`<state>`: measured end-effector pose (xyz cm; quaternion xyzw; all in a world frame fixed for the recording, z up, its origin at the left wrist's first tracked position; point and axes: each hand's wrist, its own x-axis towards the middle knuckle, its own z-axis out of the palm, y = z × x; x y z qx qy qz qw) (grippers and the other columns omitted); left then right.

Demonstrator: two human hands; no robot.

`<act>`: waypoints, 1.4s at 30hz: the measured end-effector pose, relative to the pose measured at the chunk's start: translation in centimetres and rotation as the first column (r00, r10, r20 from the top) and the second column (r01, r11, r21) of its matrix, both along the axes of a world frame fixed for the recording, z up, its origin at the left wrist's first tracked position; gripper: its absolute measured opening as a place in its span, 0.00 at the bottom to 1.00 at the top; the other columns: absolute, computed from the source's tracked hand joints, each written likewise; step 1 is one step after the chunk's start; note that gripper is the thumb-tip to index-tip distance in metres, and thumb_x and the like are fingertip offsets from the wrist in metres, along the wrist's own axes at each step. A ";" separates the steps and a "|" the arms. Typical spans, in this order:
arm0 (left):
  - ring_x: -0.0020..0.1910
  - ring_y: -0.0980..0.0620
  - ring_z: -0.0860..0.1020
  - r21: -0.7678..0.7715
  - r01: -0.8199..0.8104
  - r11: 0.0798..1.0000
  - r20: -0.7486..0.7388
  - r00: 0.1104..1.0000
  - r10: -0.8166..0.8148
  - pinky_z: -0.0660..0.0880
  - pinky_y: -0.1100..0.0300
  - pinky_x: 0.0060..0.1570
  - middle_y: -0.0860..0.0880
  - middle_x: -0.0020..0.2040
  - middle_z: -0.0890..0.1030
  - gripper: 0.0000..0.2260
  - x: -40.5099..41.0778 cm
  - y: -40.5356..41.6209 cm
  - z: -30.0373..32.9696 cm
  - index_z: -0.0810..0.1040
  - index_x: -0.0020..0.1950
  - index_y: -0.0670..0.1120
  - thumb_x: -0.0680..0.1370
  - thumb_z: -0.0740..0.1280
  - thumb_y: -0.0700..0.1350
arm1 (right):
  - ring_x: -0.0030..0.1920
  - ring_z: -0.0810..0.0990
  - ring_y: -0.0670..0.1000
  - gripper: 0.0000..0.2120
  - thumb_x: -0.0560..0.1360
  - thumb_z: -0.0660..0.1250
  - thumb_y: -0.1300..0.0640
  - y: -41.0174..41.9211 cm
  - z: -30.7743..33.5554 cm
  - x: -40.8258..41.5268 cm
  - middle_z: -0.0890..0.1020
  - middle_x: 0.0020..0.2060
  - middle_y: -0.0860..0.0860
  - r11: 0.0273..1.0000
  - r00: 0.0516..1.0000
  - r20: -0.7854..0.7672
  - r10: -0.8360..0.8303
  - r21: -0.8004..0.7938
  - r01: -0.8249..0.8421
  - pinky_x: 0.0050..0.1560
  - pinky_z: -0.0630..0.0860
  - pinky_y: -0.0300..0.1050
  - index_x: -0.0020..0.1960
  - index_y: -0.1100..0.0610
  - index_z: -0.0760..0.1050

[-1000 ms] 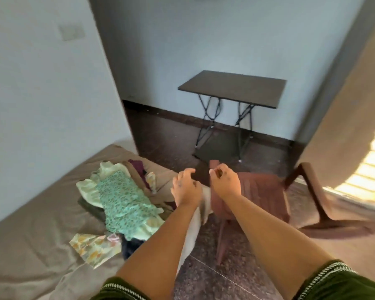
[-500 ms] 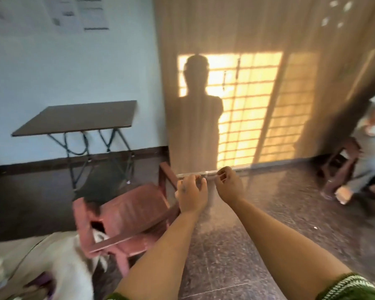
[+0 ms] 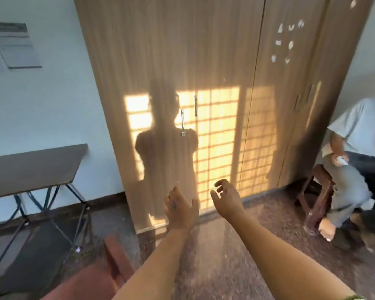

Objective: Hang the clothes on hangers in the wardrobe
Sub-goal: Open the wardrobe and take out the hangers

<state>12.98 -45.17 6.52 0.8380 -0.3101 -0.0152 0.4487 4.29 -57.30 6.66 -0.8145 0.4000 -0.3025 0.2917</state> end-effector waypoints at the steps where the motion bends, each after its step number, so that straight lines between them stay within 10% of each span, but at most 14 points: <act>1: 0.73 0.45 0.60 -0.006 0.001 1.000 0.015 1.000 -0.001 0.61 0.45 0.67 0.50 0.75 0.63 0.30 1.6 -1.9 0.5 0.55 0.77 0.47 0.79 0.64 0.51 | 0.47 0.76 0.49 0.10 0.76 0.65 0.50 -2.1 0.5 1.6 0.76 0.47 0.47 1.000 1.000 0.006 -0.003 0.001 0.003 0.47 0.76 0.48 0.55 0.50 0.70; 21: 0.70 0.47 0.63 -0.134 -0.090 0.987 0.109 0.989 0.105 0.65 0.48 0.69 0.48 0.71 0.68 0.28 24.3 -40.9 4.3 0.59 0.75 0.46 0.78 0.64 0.52 | 0.45 0.75 0.49 0.09 0.76 0.66 0.53 -41.9 6.0 27.6 0.76 0.47 0.50 0.979 0.968 0.166 0.187 -0.109 -0.170 0.47 0.71 0.39 0.54 0.56 0.73; 32: 0.71 0.50 0.63 -0.157 -0.089 0.984 0.285 0.950 0.131 0.61 0.57 0.70 0.49 0.68 0.70 0.21 36.5 -54.2 7.1 0.64 0.73 0.45 0.81 0.63 0.46 | 0.66 0.70 0.52 0.25 0.79 0.63 0.51 -53.0 11.0 42.8 0.67 0.67 0.53 0.966 0.938 0.245 0.245 0.023 -0.259 0.66 0.67 0.44 0.73 0.58 0.62; 42: 0.60 0.58 0.74 -0.367 0.083 0.927 0.187 0.982 -0.014 0.72 0.64 0.61 0.52 0.62 0.74 0.21 42.2 -60.4 4.6 0.68 0.70 0.44 0.78 0.67 0.40 | 0.39 0.78 0.49 0.13 0.83 0.55 0.51 -55.8 8.8 48.5 0.79 0.39 0.54 0.909 0.851 0.445 0.277 0.166 -0.383 0.38 0.74 0.40 0.50 0.60 0.72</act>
